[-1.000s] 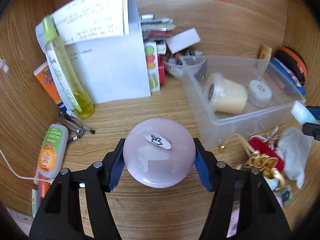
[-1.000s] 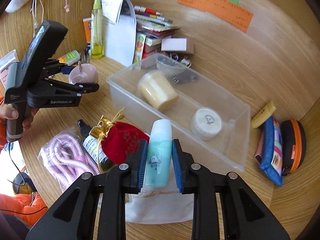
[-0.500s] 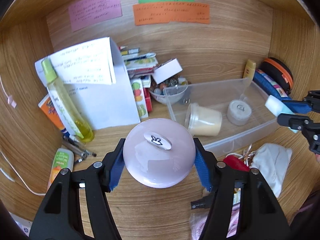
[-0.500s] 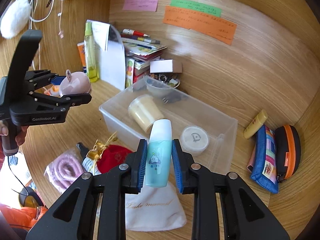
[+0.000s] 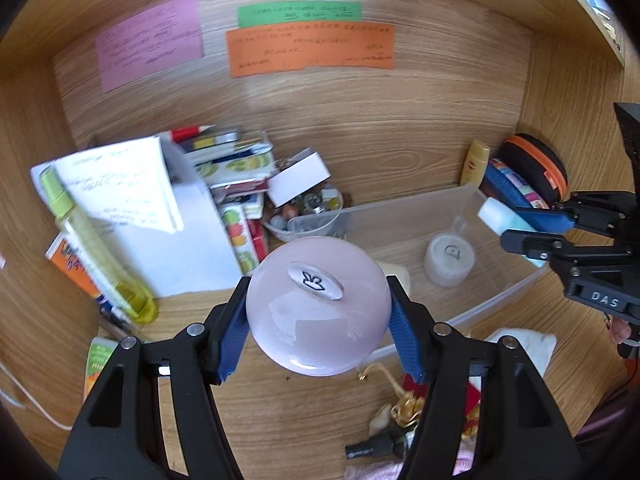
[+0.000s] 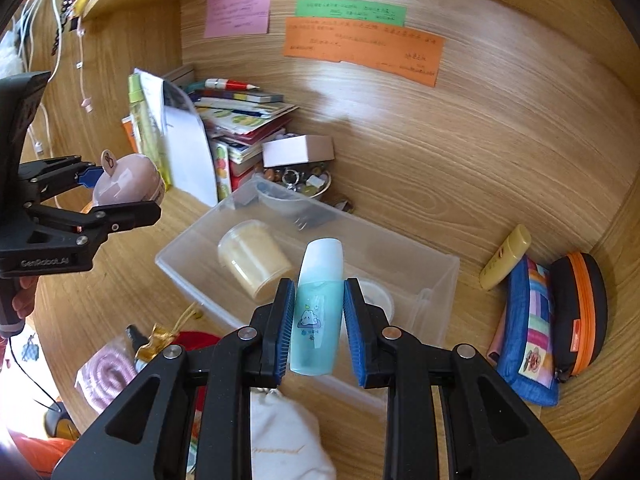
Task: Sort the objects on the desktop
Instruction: 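Carry the pink compact with left while right carries blue bottle over clear box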
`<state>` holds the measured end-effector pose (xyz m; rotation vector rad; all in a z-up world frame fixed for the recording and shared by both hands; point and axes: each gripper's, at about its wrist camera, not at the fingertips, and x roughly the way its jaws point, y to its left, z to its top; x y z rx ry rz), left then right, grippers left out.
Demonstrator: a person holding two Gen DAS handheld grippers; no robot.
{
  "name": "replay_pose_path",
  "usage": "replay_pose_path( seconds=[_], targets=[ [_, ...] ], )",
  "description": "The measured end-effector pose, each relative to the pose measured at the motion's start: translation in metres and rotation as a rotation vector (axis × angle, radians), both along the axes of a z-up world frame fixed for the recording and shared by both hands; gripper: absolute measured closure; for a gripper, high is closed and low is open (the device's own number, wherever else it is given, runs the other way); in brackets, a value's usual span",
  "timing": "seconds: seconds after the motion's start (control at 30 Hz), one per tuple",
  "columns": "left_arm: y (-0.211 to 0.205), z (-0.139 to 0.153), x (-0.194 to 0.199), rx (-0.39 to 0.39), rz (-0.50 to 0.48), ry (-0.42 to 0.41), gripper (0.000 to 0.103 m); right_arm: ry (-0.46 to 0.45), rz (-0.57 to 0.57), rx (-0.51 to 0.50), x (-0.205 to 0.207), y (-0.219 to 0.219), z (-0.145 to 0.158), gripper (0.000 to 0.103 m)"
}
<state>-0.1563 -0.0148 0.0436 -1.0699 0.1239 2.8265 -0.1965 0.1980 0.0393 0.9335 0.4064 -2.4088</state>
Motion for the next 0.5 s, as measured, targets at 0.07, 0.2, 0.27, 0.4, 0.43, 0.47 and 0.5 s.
replay_pose_path(
  seconds=[0.07, 0.2, 0.27, 0.4, 0.43, 0.47, 0.5],
  targets=[
    [0.004, 0.001, -0.006, 0.002, -0.015, -0.003, 0.04, -0.006, -0.005, -0.003, -0.007, 0.001, -0.001, 0.081],
    [0.014, -0.001, -0.02, 0.014, -0.046, -0.02, 0.04, -0.019, -0.016, -0.006, -0.019, 0.003, -0.004, 0.081],
    [0.018, -0.003, -0.027, 0.017, -0.061, -0.028, 0.04, -0.028, -0.02, -0.008, -0.025, 0.004, -0.007, 0.081],
    [0.027, -0.007, -0.04, 0.004, -0.09, -0.041, 0.04, -0.047, -0.029, -0.003, -0.037, 0.005, -0.014, 0.081],
    [0.03, -0.009, -0.043, 0.002, -0.096, -0.044, 0.04, -0.054, -0.032, -0.003, -0.04, 0.006, -0.016, 0.081],
    [0.032, -0.01, -0.046, 0.003, -0.104, -0.048, 0.04, -0.062, -0.036, -0.001, -0.044, 0.007, -0.019, 0.081],
    [0.034, -0.011, -0.049, 0.004, -0.108, -0.051, 0.04, -0.066, -0.04, -0.001, -0.046, 0.008, -0.021, 0.081]
  ],
)
